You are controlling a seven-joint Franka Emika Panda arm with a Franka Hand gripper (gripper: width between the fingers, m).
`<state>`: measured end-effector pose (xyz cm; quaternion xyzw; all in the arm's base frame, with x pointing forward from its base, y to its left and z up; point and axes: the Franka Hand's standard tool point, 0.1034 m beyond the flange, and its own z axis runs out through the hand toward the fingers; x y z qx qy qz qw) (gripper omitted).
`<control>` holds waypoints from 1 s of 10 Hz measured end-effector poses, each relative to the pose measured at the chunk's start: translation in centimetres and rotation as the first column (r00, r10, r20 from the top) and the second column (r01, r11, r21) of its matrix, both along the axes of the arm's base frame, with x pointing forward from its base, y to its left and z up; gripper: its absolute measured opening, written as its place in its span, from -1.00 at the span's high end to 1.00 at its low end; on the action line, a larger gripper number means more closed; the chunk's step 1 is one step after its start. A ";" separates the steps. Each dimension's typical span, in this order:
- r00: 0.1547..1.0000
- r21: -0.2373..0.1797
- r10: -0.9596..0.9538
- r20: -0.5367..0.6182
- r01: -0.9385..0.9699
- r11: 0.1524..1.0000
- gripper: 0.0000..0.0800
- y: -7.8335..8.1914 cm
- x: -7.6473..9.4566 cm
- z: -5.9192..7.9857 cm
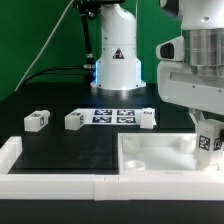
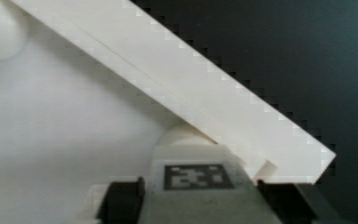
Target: Assemble one leg
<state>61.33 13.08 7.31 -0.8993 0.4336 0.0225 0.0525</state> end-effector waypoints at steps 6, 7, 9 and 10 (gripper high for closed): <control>0.852 -0.014 0.522 0.048 -0.522 0.853 -0.62 0.3 0.1 0.3; 0.792 -0.022 0.608 0.057 -0.608 0.794 -0.62 0.3 0.1 0.3; 0.578 -0.057 0.813 0.069 -0.811 0.582 -0.62 0.1 0.2 0.3; 0.505 -0.064 0.860 0.074 -0.858 0.509 -0.62 -0.1 0.3 0.3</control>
Offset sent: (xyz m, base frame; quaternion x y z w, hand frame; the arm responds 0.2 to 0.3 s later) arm 0.0042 0.0056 0.0053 -0.0222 -0.0126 -0.3354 0.9417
